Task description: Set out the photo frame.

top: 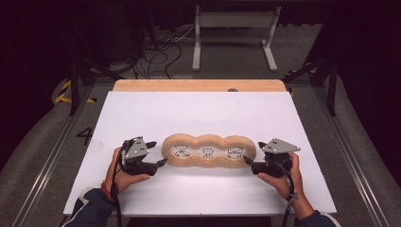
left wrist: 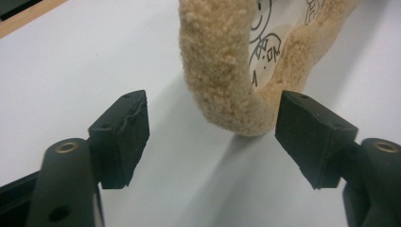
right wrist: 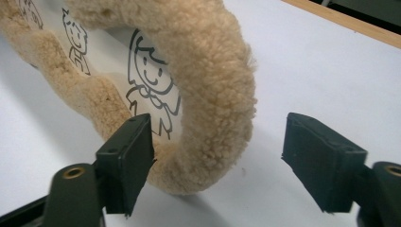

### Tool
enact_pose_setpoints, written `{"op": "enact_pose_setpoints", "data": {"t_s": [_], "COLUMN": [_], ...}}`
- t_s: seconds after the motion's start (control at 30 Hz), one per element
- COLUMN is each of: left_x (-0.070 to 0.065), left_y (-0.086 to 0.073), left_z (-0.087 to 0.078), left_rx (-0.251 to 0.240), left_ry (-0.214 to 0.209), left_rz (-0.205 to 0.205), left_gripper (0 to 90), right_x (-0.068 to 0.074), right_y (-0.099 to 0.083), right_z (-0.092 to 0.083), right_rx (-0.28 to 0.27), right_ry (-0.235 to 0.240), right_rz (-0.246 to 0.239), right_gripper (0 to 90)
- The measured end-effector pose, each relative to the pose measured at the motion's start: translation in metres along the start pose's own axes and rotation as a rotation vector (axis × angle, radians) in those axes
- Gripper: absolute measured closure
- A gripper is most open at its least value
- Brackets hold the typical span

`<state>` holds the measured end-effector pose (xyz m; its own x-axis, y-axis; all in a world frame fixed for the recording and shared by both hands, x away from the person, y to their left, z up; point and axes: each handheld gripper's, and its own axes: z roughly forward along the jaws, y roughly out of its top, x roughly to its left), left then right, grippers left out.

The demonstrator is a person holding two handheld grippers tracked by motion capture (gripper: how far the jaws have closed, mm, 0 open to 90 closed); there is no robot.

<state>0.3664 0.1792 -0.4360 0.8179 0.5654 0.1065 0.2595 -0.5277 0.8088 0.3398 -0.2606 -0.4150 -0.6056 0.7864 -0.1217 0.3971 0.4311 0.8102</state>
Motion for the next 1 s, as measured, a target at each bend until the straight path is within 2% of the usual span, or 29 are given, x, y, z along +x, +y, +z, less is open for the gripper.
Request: {"op": "enact_pose_setpoints", "data": {"t_s": [0.1, 0.13, 0.23, 0.33, 0.67, 0.83, 0.9, 1.0], "left_x": [-0.001, -0.001, 0.000, -0.001, -0.003, -0.004, -0.003, -0.003], "left_y": [-0.001, -0.001, -0.002, -0.002, -0.004, -0.006, -0.008, -0.011], "left_z": [0.001, 0.001, 0.003, 0.004, -0.001, -0.008, -0.010, -0.014], "left_rx": [-0.001, 0.002, 0.001, 0.005, -0.025, -0.026, -0.030, -0.035], "left_ry": [-0.001, -0.005, -0.029, -0.046, -0.030, -0.001, -0.006, -0.003], "left_rz": [-0.004, -0.005, -0.021, -0.006, -0.015, -0.002, -0.003, -0.002], "left_gripper": [19.1, 16.9, 11.1, 4.7, 4.3, 5.5, 5.5, 5.6], "right_x": [0.000, 0.000, 0.000, 0.000, -0.002, -0.002, -0.003, -0.005], "right_y": [-0.001, -0.001, -0.003, -0.003, -0.006, -0.007, -0.008, -0.010], "right_z": [0.001, 0.001, 0.001, 0.001, -0.005, -0.007, -0.011, -0.013], "right_rx": [-0.006, -0.008, -0.016, -0.023, -0.051, -0.029, -0.023, -0.018], "right_ry": [-0.012, -0.007, -0.001, 0.003, -0.035, -0.045, -0.056, -0.061], "right_rz": [0.017, 0.029, 0.022, 0.020, 0.023, -0.020, -0.039, -0.040], "right_gripper": [12.6, 11.1, 6.8, 5.0, 5.3, 6.4, 6.7, 6.8]}}
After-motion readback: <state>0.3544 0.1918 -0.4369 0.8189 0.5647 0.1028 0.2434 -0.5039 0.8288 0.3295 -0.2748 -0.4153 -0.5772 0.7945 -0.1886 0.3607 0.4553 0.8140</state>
